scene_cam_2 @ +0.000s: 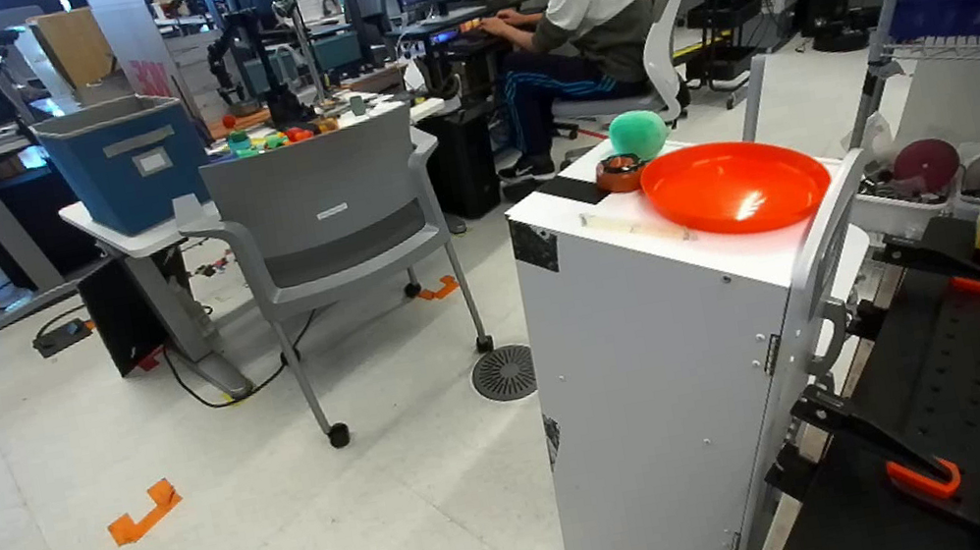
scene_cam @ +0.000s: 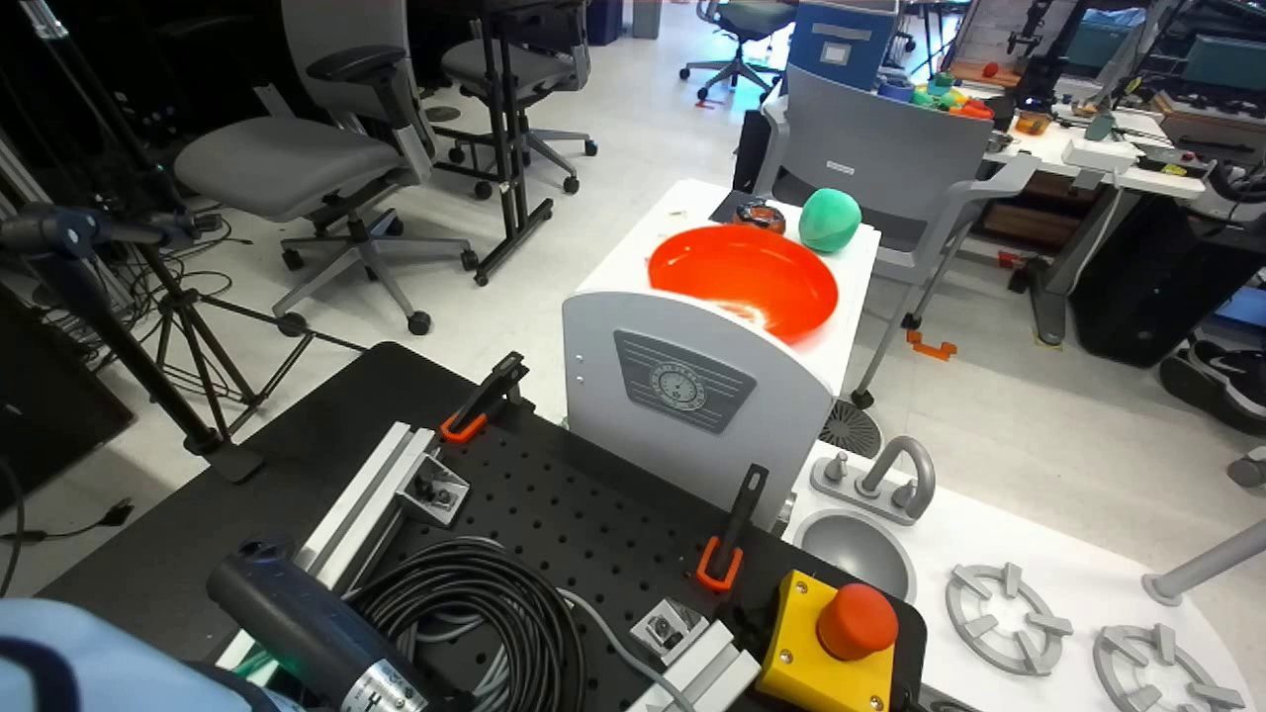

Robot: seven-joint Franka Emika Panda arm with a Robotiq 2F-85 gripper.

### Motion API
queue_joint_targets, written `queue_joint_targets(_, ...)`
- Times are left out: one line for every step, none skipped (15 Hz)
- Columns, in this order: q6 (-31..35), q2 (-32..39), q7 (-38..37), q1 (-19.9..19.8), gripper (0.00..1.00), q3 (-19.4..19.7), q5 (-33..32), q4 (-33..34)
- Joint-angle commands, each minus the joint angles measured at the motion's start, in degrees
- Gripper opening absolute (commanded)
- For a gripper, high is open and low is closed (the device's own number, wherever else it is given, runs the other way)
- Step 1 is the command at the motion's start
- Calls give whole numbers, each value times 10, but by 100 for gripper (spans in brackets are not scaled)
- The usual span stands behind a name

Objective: Pick up the pee plush toy and put it on the orange plate

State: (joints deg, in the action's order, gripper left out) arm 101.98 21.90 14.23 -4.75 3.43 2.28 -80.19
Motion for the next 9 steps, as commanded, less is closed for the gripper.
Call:
queue_joint_targets(-14,6,-6,-1,100,-10,-5,9)
queue_joint_targets(-13,7,-6,0,100,-11,-6,8)
queue_joint_targets(-13,7,-6,2,100,-12,-7,8)
queue_joint_targets(-13,7,-6,3,100,-13,-7,7)
queue_joint_targets(-12,7,-5,3,100,-13,-7,7)
queue_joint_targets(-12,7,-5,4,100,-14,-7,7)
queue_joint_targets(-12,8,-5,4,100,-15,-7,7)
queue_joint_targets(-12,8,-5,4,100,-15,-7,8)
queue_joint_targets(-12,10,-6,4,100,-14,-9,9)
